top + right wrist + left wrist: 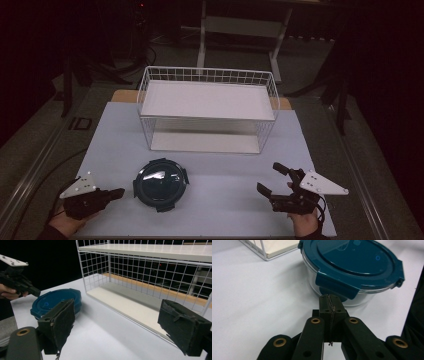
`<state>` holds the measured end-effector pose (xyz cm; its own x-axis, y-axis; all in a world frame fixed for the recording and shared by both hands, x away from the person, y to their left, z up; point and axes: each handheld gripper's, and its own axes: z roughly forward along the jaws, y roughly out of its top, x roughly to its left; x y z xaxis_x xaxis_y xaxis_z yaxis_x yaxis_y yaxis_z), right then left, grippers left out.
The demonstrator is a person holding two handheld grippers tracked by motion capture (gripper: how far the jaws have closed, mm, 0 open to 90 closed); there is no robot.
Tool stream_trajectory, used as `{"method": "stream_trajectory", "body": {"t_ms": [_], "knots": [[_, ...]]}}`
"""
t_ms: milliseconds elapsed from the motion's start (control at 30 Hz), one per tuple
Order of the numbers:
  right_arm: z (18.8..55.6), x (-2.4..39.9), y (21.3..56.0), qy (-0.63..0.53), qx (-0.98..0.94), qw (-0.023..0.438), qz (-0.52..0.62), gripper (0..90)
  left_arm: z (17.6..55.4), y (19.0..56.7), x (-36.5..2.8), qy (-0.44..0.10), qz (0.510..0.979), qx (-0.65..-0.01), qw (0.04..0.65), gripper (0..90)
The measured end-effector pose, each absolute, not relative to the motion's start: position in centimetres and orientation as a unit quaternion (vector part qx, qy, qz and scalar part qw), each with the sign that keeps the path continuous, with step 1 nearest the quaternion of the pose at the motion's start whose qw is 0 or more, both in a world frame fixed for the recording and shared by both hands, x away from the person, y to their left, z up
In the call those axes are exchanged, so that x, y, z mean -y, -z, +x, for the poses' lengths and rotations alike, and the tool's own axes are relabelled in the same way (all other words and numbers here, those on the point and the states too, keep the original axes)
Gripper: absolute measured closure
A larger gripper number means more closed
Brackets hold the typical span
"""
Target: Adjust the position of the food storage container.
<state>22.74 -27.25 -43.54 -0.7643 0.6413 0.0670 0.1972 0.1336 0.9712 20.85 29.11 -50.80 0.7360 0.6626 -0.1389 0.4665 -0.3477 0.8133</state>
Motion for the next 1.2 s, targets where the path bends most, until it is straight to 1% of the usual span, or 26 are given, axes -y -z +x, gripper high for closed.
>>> {"method": "stream_trajectory", "body": {"t_ms": [300,500,733,900,1000,1200], "knots": [[22.9,27.3,43.8,-0.592,-0.730,0.182,0.289,13.7,21.7,50.9,-27.5,-0.100,0.824,-0.339,0.443,90.0],[22.9,27.2,43.9,-0.591,-0.732,0.179,0.287,13.7,22.2,50.7,-27.0,-0.096,0.823,-0.344,0.442,90.0],[22.9,27.0,44.0,-0.590,-0.735,0.176,0.284,13.7,24.0,50.3,-25.0,-0.078,0.836,-0.327,0.434,90.0],[22.9,26.9,44.0,-0.589,-0.737,0.173,0.283,13.7,24.6,50.3,-23.8,-0.079,0.841,-0.314,0.433,90.0],[22.9,26.9,44.0,-0.589,-0.737,0.173,0.282,13.7,24.6,50.1,-23.5,-0.094,0.851,-0.309,0.414,90.0],[22.9,27.1,44.0,-0.590,-0.736,0.172,0.284,13.8,24.7,50.7,-23.9,-0.080,0.842,-0.325,0.424,90.0]]}}
